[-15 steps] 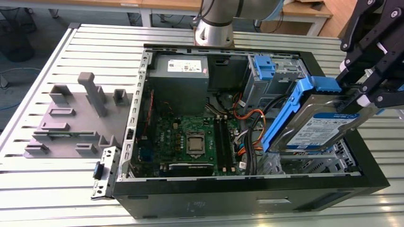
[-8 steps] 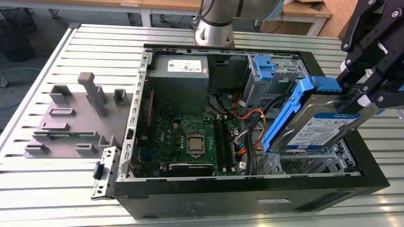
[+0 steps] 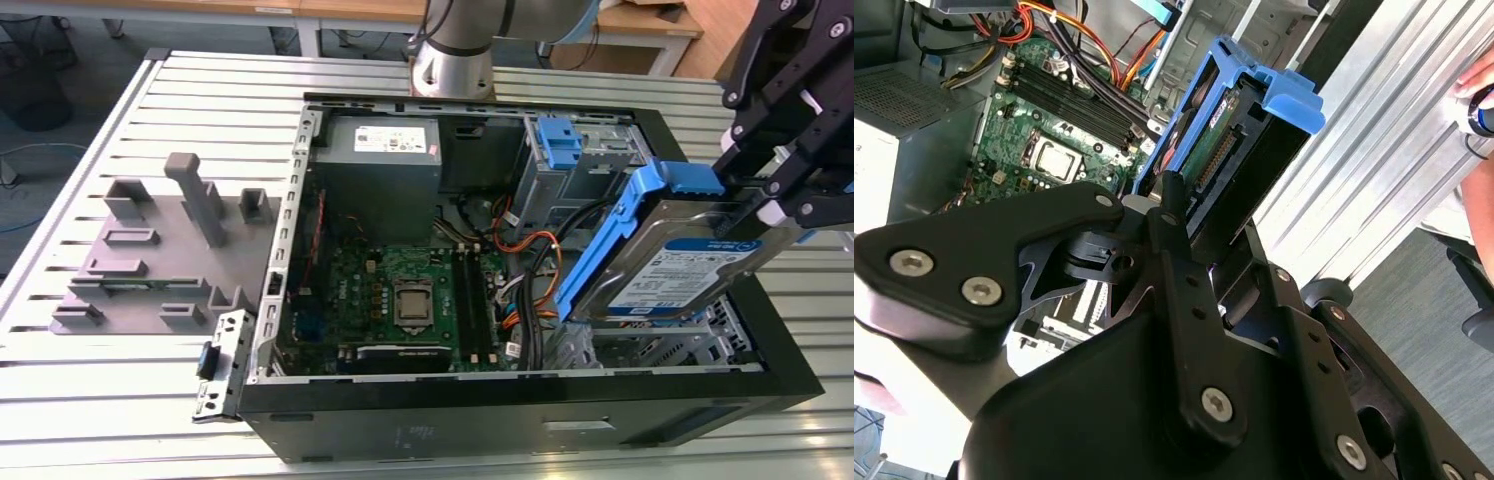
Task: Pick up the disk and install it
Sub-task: 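Pick up the disk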
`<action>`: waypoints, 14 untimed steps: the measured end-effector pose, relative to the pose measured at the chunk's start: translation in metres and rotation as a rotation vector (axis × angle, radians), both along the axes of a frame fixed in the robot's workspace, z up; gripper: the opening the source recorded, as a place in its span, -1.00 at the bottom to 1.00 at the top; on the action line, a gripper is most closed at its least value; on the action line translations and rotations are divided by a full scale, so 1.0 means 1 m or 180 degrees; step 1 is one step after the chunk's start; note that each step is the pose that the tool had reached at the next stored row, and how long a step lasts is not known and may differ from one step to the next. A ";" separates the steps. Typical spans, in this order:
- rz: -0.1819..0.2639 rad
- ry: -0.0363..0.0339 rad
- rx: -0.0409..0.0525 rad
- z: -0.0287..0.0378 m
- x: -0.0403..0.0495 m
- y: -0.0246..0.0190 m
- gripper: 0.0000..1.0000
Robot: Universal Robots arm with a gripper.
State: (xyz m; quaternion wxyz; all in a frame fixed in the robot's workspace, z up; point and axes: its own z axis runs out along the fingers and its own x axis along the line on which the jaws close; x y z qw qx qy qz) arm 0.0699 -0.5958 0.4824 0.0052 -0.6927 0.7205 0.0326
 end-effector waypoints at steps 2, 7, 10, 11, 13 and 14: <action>0.0000 0.0000 0.0000 0.0000 0.0001 0.0000 -0.30; 0.0000 0.0000 0.0000 -0.0001 0.0003 0.0000 -0.30; 0.0000 0.0000 0.0000 -0.0002 0.0030 0.0000 -0.30; 0.0000 0.0000 0.0000 -0.0003 0.0043 0.0000 -0.30; 0.0000 0.0000 0.0000 -0.0006 0.0071 0.0000 -0.30; 0.0000 0.0000 0.0000 -0.0008 0.0085 0.0000 -0.30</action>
